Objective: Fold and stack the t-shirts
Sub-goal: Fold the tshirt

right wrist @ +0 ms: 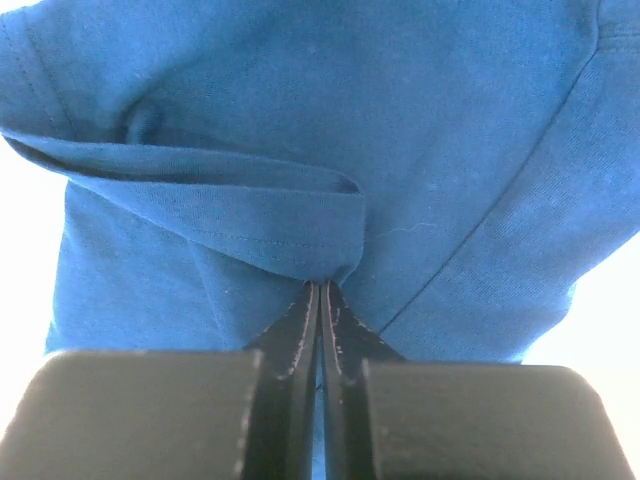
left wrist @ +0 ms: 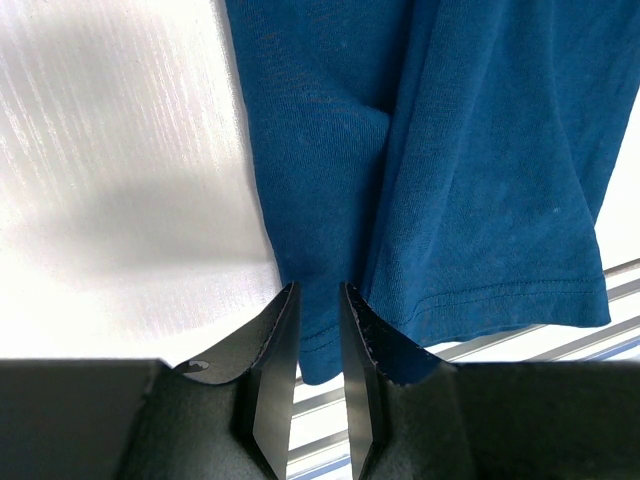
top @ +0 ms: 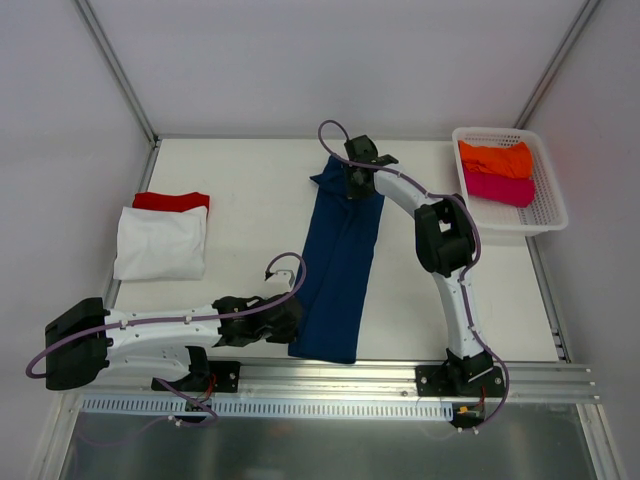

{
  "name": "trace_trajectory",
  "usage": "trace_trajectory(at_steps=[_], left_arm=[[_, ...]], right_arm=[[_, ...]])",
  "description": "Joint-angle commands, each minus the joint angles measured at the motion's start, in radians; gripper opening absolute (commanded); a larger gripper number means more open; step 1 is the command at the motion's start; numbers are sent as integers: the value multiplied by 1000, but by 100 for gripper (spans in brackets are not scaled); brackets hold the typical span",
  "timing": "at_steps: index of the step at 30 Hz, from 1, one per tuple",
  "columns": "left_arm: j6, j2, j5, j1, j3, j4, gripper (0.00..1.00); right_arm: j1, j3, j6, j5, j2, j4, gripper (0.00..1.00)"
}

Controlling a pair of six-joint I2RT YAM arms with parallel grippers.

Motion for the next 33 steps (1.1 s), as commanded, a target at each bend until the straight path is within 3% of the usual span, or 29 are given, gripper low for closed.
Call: trace_trajectory(at_steps=[1, 18, 33], left_arm=[[-20, -9, -2, -7, -8, -9, 23], [-24, 8, 2, -8, -9, -8, 22], [-31, 8, 1, -8, -18, -9, 22]], right_arm=[[-3, 32, -7, 14, -10, -15, 0], [-2, -173, -12, 117, -207, 9, 1], [12, -178, -3, 115, -245, -9, 1]])
